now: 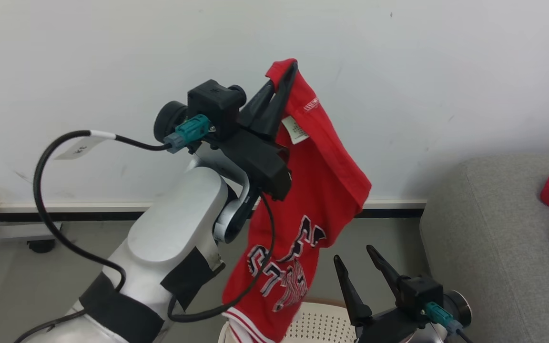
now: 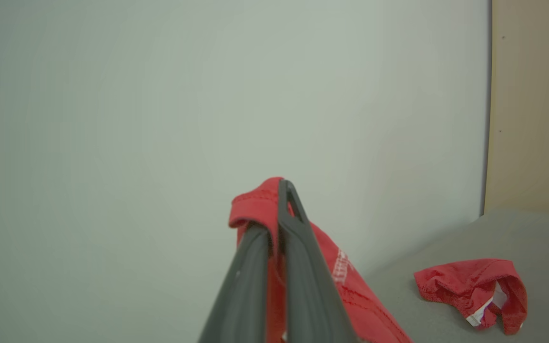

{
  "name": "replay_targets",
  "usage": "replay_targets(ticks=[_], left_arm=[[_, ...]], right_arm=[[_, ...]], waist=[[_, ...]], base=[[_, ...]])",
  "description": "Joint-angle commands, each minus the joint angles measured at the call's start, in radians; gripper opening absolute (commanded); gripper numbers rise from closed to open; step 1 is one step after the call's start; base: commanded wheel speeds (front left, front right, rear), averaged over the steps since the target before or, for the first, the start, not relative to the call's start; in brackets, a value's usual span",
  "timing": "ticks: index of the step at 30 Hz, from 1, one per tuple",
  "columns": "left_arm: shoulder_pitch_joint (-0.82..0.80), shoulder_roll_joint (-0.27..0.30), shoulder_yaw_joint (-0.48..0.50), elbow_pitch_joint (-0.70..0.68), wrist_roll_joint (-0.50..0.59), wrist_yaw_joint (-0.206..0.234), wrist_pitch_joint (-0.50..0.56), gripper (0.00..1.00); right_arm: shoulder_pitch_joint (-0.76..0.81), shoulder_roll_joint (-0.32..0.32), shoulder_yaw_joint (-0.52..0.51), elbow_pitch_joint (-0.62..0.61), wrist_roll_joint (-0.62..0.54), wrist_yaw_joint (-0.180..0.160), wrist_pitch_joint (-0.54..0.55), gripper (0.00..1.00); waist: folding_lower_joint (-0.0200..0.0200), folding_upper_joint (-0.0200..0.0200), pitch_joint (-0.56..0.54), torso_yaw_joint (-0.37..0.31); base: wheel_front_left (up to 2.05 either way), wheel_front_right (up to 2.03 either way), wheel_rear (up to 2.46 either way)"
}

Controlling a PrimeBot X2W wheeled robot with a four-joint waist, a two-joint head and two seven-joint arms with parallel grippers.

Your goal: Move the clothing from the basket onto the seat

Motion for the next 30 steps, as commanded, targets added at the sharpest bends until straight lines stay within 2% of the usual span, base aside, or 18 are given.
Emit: replay_targets(ticks=[1, 5, 12, 20, 30], left_arm=[[0.014, 0.000, -0.014, -0.016, -0.015, 0.005, 0.004, 0.00], [0.016, 0.000, -0.071, -0.069, -0.030, 0.008, 0.026, 0.00], [-0.004, 0.000, -0.130, -0.164, -0.073, 0.037, 0.054, 0.00], [-0.009, 0.000, -0.174, -0.251, -0.110, 0.074, 0.085, 0.00], [-0.022, 0.005, -0.164, -0.328, -0.135, 0.119, 0.118, 0.00]], right_arm=[[-0.014, -0.002, 0.010, 0.012, 0.013, 0.000, 0.007, 1.00], [-0.060, -0.002, 0.051, 0.053, 0.054, 0.000, 0.023, 1.00], [-0.139, -0.002, 0.145, 0.101, 0.144, 0.000, 0.042, 1.00], [-0.200, -0.002, 0.187, 0.140, 0.203, 0.000, 0.028, 1.00], [-0.209, -0.002, 0.051, 0.220, 0.211, 0.000, 0.028, 1.00]], waist=[[0.0000, 0.0000, 0.000, 0.001], [0.0000, 0.0000, -0.001, 0.008], [0.0000, 0.0000, -0.005, 0.016], [0.0000, 0.0000, -0.005, 0.023], [0.0000, 0.0000, -0.006, 0.024]], base=[[0.00, 0.00, 0.00], [0.00, 0.00, 0.00], [0.00, 0.00, 0.00], [0.00, 0.00, 0.00], [0.00, 0.00, 0.00]])
